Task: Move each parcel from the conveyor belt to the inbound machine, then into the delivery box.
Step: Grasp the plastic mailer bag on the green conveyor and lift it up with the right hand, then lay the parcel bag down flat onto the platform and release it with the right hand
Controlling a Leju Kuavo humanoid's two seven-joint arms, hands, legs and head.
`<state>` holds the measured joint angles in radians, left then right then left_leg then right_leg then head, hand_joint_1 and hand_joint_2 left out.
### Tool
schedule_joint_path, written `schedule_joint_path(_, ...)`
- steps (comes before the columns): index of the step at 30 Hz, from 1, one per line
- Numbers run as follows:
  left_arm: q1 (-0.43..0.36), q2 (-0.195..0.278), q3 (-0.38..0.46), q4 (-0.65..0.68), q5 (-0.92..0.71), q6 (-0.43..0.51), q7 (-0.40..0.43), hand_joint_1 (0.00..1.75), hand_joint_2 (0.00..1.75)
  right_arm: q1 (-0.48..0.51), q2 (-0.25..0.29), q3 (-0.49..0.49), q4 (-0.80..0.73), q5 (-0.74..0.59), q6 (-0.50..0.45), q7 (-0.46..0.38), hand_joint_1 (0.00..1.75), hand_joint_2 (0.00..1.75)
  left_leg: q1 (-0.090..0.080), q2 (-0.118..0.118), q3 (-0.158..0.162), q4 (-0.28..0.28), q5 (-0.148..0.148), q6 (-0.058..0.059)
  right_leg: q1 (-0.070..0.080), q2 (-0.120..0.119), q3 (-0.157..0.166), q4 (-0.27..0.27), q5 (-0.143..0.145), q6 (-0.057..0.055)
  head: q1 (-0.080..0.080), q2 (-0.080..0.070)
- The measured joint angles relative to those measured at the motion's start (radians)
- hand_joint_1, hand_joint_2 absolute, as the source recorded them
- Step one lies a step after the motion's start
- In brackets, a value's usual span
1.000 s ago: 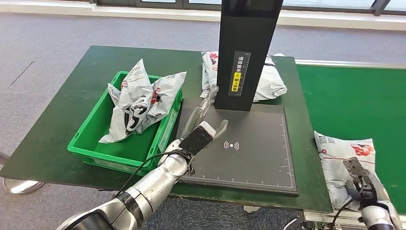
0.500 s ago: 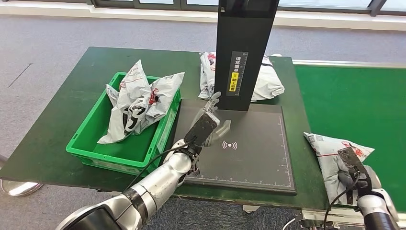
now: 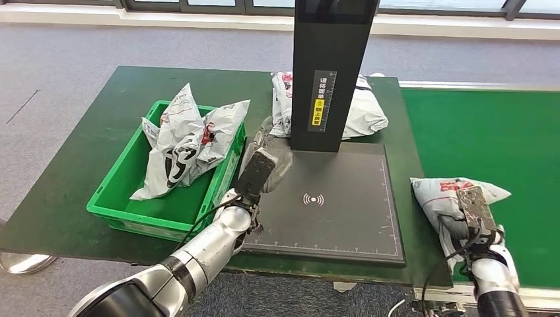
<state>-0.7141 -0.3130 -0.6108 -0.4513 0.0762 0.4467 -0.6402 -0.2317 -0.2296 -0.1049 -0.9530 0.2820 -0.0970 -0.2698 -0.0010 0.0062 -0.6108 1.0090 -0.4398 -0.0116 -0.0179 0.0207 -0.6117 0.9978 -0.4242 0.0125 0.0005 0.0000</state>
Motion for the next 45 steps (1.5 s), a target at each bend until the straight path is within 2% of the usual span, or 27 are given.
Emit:
schedule_joint_path(3,0.0,0.009,0.024,0.001,0.001,0.003,-0.002,0.0,1.75,0.001,0.013,0.038,-0.067,-0.055,-0.009,-0.005,1.75,1.75,0.0,-0.001,0.005,0.0,0.003,-0.001,0.0,-0.002,-0.003,0.001,0.001,-0.001,0.0,0.0)
schedule_joint_path(6,0.0,0.017,0.046,0.003,0.009,0.016,-0.004,0.0,1.75,-0.004,0.028,0.069,-0.122,-0.12,-0.002,-0.048,1.75,1.75,0.0,-0.004,0.003,0.0,0.006,-0.002,0.0,-0.004,-0.005,0.003,0.002,-0.002,0.0,0.0)
schedule_joint_path(11,-0.001,0.023,0.081,0.008,0.026,0.018,-0.019,0.0,1.75,-0.072,0.059,0.184,-0.2,-0.197,0.048,-0.071,1.75,1.75,0.0,-0.004,0.003,0.0,0.006,-0.003,0.0,-0.004,-0.007,0.004,0.002,-0.003,0.0,0.0)
schedule_joint_path(18,-0.002,0.018,0.102,0.01,0.028,0.018,-0.028,0.0,1.75,-0.171,0.077,0.358,-0.216,-0.248,0.079,-0.078,1.75,1.75,0.0,-0.013,0.001,0.0,0.009,-0.003,0.0,-0.012,-0.007,0.005,0.002,-0.003,0.0,0.0)
schedule_joint_path(26,-0.003,0.017,0.108,0.013,0.027,0.018,-0.039,0.0,1.75,-0.194,0.099,0.443,-0.216,-0.28,0.077,-0.068,1.75,1.75,0.0,-0.017,-0.002,0.0,0.009,-0.003,0.0,-0.016,-0.007,0.004,0.002,-0.003,0.0,0.0)
schedule_joint_path(30,-0.003,0.017,0.109,0.012,0.017,0.025,-0.045,0.0,1.75,-0.193,0.119,0.488,-0.198,-0.259,0.07,-0.026,0.01,1.75,0.0,-0.017,-0.002,0.0,0.009,-0.003,0.0,-0.016,-0.007,0.003,0.001,-0.003,0.0,0.0)
schedule_joint_path(37,-0.003,0.021,0.121,0.011,0.009,0.05,-0.044,0.0,1.75,-0.193,0.161,0.544,-0.106,-0.173,0.009,-0.002,0.0,1.75,0.0,-0.017,-0.002,0.0,0.009,-0.003,0.0,-0.016,-0.007,0.004,0.001,-0.004,0.0,0.0)
schedule_joint_path(41,-0.003,0.022,0.127,0.011,0.008,0.051,-0.044,0.0,1.75,-0.195,0.17,0.551,-0.083,-0.161,0.005,0.009,0.0,0.0,0.0,-0.017,-0.002,0.0,0.009,-0.003,0.0,-0.016,-0.007,0.004,0.001,-0.004,0.0,0.0)
schedule_joint_path(45,-0.003,0.027,0.128,0.011,0.005,0.051,-0.045,0.0,1.75,-0.203,0.171,0.555,-0.048,-0.131,0.005,0.03,0.0,0.0,0.0,-0.017,-0.002,0.0,0.009,-0.003,0.0,-0.016,-0.007,0.003,0.001,-0.004,0.0,0.0)
